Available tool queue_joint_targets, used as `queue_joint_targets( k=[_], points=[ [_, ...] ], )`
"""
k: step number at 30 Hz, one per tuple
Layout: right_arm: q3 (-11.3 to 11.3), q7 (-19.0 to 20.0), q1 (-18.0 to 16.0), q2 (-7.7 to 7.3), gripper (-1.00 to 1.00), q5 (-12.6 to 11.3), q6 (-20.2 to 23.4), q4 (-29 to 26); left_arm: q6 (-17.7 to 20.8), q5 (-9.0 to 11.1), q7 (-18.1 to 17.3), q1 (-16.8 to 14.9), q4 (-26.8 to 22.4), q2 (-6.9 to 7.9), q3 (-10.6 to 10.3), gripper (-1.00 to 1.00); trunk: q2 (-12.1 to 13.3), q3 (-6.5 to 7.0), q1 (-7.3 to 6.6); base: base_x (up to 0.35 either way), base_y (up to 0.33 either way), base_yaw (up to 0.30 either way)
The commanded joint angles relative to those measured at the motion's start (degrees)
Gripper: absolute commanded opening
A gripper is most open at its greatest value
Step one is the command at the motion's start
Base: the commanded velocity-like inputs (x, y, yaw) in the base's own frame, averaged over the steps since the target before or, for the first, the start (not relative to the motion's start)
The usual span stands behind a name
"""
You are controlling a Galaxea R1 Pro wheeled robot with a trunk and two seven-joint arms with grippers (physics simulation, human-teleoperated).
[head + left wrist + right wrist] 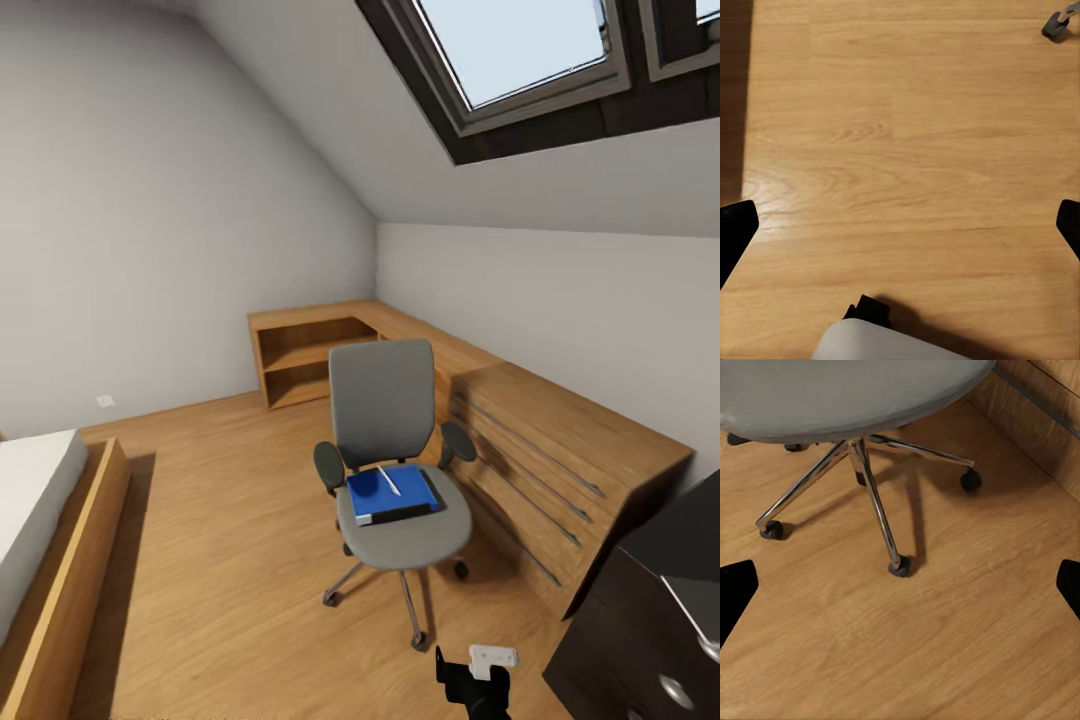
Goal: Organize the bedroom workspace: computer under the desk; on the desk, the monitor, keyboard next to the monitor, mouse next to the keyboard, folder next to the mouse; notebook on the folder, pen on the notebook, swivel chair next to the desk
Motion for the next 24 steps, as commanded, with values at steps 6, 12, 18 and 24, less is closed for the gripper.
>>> queue_joint_targets(
  k=[6,12,18,24],
  points=[
    [-0.4,-0.1,0.0,-1.23,1.00,0.4,-0.3,0.1,0.0,0.4,0.1,0.0,-0.1,-0.01,-0.1,1.00,0.0,-0.05,0.00,0.000,0.000,0.034],
    [-0.4,-0.1,0.2,-2.10,1.00,0.3,-0.3,0.2,0.0,0.4,0.1,0.0,-0.1,-0.03,-0.1,1.00,0.0,-0.05,0.00,0.000,0.000,0.004],
    [-0.4,0.1,0.3,-2.13,1.00,0.2,-0.3,0.1,-0.1,0.4,0.1,0.0,-0.1,-0.02,-0.1,1.00,0.0,-0.05,0.00,0.000,0.000,0.000],
    [-0.3,0.3,0.3,-2.02,1.00,0.3,-1.0,0.1,-0.1,0.4,0.1,0.0,-0.1,-0.01,-0.1,1.00,0.0,-0.06,0.00,0.000,0.000,-0.008]
  ],
)
